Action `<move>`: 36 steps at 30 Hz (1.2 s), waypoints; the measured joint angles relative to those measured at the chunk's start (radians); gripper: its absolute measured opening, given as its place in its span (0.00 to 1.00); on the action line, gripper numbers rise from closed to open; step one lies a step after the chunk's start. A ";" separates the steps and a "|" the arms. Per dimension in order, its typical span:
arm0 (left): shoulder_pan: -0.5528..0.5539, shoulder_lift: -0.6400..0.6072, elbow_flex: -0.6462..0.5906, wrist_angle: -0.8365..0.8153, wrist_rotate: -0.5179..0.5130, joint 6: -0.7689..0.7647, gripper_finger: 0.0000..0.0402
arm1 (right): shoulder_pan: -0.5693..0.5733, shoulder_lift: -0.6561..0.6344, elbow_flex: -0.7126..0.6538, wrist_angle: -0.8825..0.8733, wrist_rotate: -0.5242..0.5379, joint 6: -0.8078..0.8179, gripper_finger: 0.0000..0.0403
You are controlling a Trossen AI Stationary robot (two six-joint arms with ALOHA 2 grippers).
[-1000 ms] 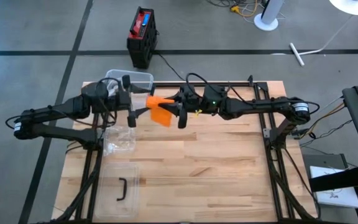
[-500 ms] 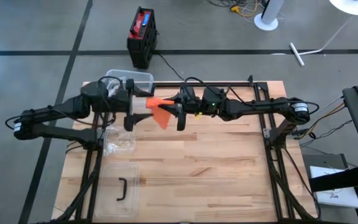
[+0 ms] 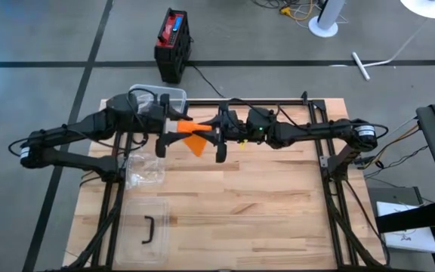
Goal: Roll bandage
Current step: Roll the orange bandage
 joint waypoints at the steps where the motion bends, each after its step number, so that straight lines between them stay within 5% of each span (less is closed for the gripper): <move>1: 0.000 0.009 0.009 -0.012 0.007 0.000 0.63 | 0.000 0.000 0.000 -0.002 -0.003 0.002 0.15; 10: 0.000 0.057 0.099 -0.143 0.058 0.028 0.09 | 0.002 -0.003 -0.001 -0.044 -0.053 0.029 0.31; 17: 0.000 0.022 0.113 -0.151 0.061 0.034 0.12 | 0.008 -0.023 -0.003 -0.037 -0.109 0.147 0.48; 27: 0.003 0.016 0.099 -0.146 0.096 0.252 0.11 | -0.012 -0.025 -0.008 -0.008 -0.128 0.439 0.73; 36: 0.002 0.016 0.099 -0.155 0.111 0.496 0.11 | -0.029 0.043 -0.012 0.131 -0.120 0.634 0.78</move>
